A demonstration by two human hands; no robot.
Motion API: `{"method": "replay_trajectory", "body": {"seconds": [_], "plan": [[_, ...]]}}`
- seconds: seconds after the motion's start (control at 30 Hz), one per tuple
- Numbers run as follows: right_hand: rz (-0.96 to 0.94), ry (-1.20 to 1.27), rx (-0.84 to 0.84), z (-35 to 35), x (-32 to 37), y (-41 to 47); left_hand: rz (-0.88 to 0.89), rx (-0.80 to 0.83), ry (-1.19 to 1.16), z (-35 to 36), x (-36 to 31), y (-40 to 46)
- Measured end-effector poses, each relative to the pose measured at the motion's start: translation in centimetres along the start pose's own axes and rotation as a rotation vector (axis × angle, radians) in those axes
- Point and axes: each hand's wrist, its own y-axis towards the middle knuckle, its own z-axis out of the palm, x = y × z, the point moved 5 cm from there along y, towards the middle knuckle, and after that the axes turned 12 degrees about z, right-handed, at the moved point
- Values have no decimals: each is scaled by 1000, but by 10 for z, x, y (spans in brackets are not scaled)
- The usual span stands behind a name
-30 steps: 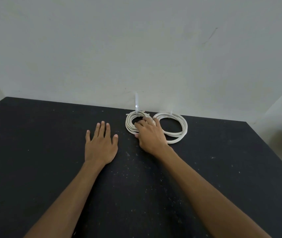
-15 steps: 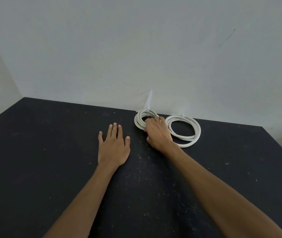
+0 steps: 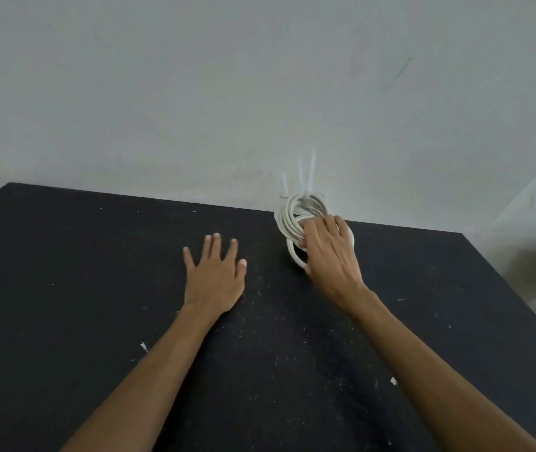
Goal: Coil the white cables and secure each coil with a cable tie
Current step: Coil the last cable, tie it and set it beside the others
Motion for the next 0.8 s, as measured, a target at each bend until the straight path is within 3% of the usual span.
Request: {"method": "replay_trajectory", "body": {"seconds": [0.17,0.27,0.47,0.8], "plan": [[46,-126,184,23,-58,-31,185,13,-28,15,-57,18],[17,8,261,28,-67,-33,163,9,-19,18,-63,27],[-39,-178,399,39,-63,-17,148,-19,-35,17,-62,28],[43,-124,406,51,-86,-7,151,-44,-47,18,-62,29]]}}
